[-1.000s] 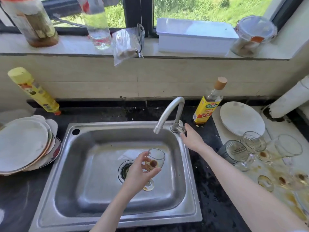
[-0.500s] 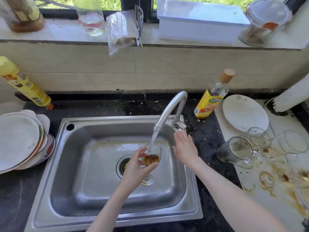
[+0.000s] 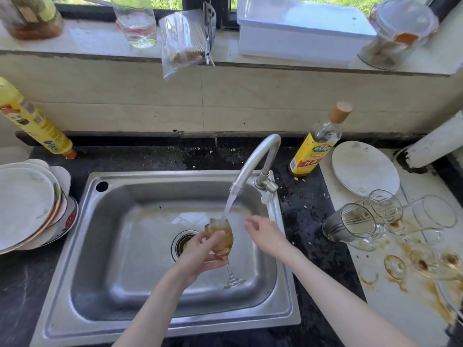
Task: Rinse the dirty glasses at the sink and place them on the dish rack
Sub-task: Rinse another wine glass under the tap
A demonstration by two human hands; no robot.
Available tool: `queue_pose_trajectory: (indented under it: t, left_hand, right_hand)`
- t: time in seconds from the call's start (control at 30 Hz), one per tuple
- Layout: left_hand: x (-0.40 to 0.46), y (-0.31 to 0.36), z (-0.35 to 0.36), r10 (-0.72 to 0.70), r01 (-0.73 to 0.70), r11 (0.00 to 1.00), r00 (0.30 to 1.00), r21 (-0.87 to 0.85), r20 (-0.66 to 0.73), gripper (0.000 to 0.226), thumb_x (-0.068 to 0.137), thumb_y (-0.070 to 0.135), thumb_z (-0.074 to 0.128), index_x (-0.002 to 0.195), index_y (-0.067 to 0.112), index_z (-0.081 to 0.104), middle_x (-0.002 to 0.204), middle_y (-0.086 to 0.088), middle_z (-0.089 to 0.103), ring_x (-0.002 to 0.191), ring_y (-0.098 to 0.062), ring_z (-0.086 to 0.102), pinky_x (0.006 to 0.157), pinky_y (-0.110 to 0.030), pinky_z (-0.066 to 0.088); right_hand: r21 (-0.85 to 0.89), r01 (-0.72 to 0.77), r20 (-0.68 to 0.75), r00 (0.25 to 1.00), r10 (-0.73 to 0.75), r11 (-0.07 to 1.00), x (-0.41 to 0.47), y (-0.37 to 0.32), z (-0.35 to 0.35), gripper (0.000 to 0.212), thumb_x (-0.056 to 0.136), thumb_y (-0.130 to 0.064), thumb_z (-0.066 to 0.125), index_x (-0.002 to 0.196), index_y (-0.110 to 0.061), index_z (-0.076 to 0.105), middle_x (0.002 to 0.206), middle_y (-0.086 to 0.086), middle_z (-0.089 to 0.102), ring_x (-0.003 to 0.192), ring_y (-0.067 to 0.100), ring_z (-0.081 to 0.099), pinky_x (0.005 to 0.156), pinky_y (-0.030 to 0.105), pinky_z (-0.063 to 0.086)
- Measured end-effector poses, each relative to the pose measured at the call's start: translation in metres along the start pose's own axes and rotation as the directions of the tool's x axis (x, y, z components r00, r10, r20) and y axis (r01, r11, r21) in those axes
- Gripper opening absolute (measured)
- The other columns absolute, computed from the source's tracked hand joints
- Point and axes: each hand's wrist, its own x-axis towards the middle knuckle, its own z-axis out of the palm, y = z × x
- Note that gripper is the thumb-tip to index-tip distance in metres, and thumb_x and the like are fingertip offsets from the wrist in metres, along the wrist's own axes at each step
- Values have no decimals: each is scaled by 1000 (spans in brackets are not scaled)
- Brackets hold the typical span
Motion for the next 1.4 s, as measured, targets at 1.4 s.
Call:
queue_pose_trajectory:
  t: [1.4]
  left_hand:
    - [8, 22, 34, 310, -309, 950, 928, 38, -208, 45, 86, 49, 58, 98, 6, 54, 85, -5, 64, 74, -16, 60, 62, -27, 43]
  right_hand:
    - [616, -177, 211, 976, 56, 767, -24, -50, 38, 55, 95, -62, 20, 95, -25, 61, 80, 2, 63, 49, 1, 35, 46, 16, 28]
